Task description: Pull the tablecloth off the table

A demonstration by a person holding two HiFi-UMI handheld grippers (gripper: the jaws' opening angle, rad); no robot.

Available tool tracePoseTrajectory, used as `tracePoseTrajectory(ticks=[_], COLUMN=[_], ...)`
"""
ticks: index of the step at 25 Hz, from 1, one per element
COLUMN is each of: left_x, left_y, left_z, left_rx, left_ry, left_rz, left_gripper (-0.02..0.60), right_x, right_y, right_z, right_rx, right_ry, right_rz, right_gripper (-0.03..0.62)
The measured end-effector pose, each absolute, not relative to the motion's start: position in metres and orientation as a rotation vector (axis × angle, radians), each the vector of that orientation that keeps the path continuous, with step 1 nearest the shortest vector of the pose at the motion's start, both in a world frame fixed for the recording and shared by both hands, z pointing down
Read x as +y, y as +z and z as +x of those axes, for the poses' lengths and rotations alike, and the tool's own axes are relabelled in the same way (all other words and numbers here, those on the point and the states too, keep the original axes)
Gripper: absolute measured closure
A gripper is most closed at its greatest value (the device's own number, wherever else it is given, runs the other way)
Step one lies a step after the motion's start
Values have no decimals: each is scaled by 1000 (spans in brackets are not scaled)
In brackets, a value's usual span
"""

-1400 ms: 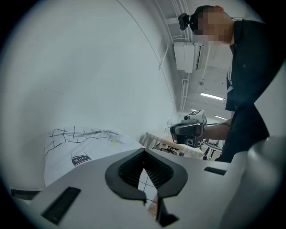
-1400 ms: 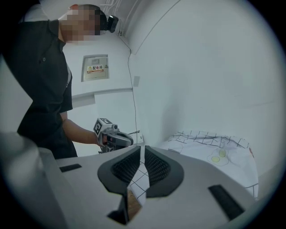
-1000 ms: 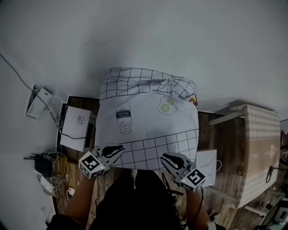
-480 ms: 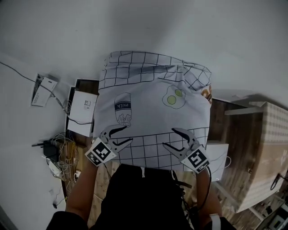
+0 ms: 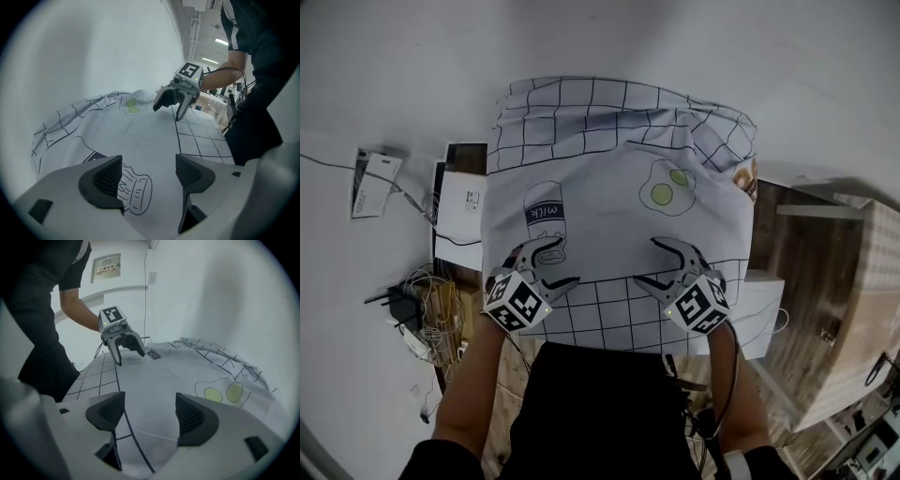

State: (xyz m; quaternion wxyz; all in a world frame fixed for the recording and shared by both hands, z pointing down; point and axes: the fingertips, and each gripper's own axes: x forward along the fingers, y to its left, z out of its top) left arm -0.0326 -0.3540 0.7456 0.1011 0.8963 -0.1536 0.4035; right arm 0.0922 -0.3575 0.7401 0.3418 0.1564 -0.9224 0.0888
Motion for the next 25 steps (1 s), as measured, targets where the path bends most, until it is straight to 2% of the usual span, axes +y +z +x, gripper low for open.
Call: tracePoseTrajectory(ticks=[16,20,25], left_x=[-365,-366,-359], left_y=[769,768,767], left_z=[-29,-28,-24], left_rx=[-447,-453,-433], left_ry=[1172,1168,1182], left_rz=[2652,2653,2654], left_gripper=[233,258,333], right_x=[-362,-364,-362], right_y=[769,769,768], right_z=[98,98,97], right_rx=[-2325,-2323,-2318], right_ry=[264,264,270], right_rz=[445,445,447], right_gripper=[279,279,283])
